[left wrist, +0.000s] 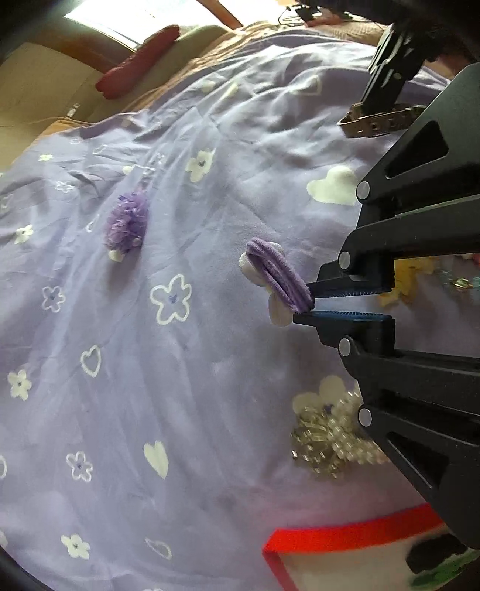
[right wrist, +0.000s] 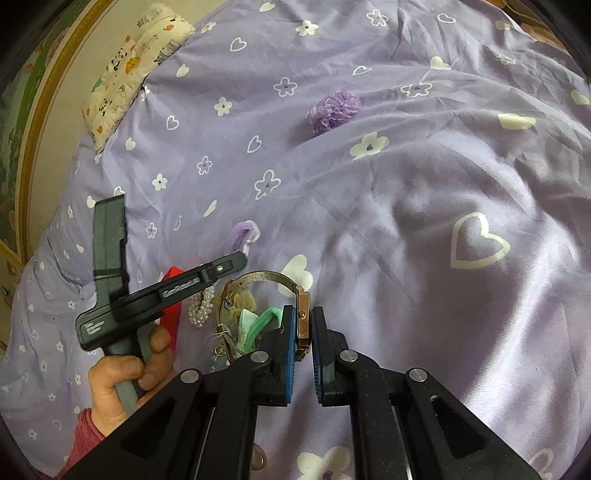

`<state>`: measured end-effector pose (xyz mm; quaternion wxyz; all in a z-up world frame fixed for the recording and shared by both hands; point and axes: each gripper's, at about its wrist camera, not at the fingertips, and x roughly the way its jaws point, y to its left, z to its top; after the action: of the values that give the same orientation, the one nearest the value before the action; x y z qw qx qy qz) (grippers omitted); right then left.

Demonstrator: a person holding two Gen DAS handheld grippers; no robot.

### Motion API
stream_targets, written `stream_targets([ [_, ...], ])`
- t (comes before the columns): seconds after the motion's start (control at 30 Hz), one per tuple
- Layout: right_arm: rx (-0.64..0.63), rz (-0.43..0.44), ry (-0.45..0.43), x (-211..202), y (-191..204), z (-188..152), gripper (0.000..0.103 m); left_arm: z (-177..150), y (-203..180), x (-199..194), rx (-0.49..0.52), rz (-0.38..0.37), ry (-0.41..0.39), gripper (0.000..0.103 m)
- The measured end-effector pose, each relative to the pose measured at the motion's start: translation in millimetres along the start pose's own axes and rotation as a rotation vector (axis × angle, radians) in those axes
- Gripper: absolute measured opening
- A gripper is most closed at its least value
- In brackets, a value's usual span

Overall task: Organize jewelry
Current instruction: 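Carry the bow clip and watch into the red box and open both tools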

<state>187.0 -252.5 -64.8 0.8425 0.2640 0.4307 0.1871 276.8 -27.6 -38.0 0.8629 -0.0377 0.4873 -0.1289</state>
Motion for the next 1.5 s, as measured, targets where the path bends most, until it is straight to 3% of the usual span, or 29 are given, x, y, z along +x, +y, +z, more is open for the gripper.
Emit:
stream_targets([
  [0.33, -0.059, 0.038, 0.008, -3.2, 34.3, -9.0, 0.008, -40.4, 24.7, -67.3, -0.082, -0.021, -0.076, 0.005],
  [0.63, -0.153, 0.072, 0.056, 7.8, 78.5, -32.9, 0.008, -105.6, 67.8, -120.3, -0.22, 0.0, -0.111, 0.005],
  [1.0, -0.252, 0.104, 0.104, 19.8, 126.9, -57.8, 0.008, -164.7, 108.2, -162.9, -0.33, 0.047, -0.144, 0.005],
  [1.5, -0.398, 0.156, 0.193, 54.2, 197.7, -91.6, 0.008, -202.3, 165.8, -193.4, -0.437, 0.137, -0.172, 0.005],
])
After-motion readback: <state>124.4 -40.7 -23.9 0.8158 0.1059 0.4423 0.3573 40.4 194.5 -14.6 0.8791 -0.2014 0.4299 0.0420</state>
